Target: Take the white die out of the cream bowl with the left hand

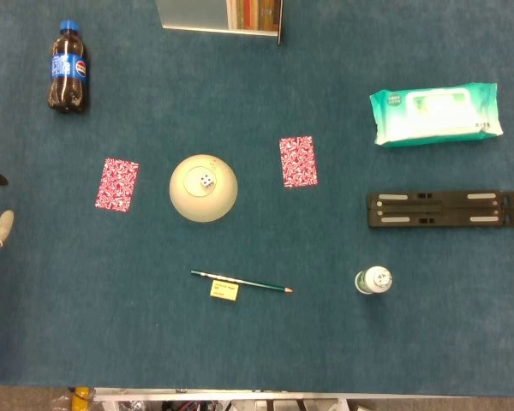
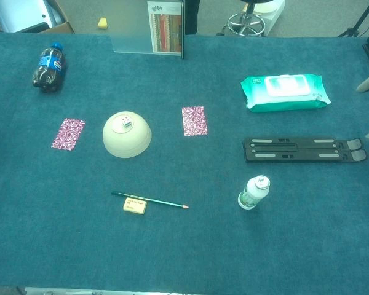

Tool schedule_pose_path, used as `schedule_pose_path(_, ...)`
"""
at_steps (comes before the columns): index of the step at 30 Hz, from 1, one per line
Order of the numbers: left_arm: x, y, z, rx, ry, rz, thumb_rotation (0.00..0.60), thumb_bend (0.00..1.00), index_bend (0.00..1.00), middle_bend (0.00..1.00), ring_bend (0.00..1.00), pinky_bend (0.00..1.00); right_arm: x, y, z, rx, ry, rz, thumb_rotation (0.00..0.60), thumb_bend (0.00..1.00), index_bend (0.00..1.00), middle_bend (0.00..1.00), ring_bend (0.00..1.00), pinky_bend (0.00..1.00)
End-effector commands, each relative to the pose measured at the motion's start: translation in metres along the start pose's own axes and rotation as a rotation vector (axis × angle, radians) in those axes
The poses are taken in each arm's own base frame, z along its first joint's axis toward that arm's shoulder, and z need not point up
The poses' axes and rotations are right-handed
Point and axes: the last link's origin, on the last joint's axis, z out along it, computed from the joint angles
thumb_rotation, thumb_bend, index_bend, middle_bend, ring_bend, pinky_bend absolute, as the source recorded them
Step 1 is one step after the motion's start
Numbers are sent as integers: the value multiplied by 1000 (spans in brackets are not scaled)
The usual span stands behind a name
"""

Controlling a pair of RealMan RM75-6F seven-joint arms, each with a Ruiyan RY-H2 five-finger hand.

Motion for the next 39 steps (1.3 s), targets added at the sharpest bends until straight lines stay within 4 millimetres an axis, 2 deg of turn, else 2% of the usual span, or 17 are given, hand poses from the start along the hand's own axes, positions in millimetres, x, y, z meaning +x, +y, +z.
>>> schedule_pose_path(1,0,-1,-2,1,-4,7,600,297,396,143,57,192,0,1,-2,-2,2,-1,600,0,301,291,214,251)
schedule_pose_path(13,-1,1,-3,-3,-3,9,600,297,396,143,57,192,4,0,-3,14,15,-8,600,0,301,291,215,251)
schedule_pose_path(23,-6,8,-1,-14,-19,-22,600,297,404,137,57,192,12,-6,7,39,38,-18,600,0,301,291,215,251)
schedule_pose_path(29,-18,24,5,-54,-59,-53,600,297,416,78,57,192,22,-14,22,63,88,-31,600,0,301,291,214,251)
schedule_pose_path(34,-31,41,13,-104,-108,-54,600,297,390,41,54,192,26,-18,27,77,106,-54,600,0,301,291,215,251)
schedule_pose_path(35,-34,45,15,-115,-116,-56,600,297,386,38,53,192,27,-18,28,77,109,-55,600,0,301,291,215,251)
schedule_pose_path(36,-43,60,22,-156,-146,-82,600,297,383,34,52,192,29,-18,28,75,117,-58,600,0,301,291,215,251)
schedule_pose_path(39,-54,74,33,-180,-182,-90,600,297,379,26,49,192,31,-18,28,71,122,-64,600,0,301,291,215,251)
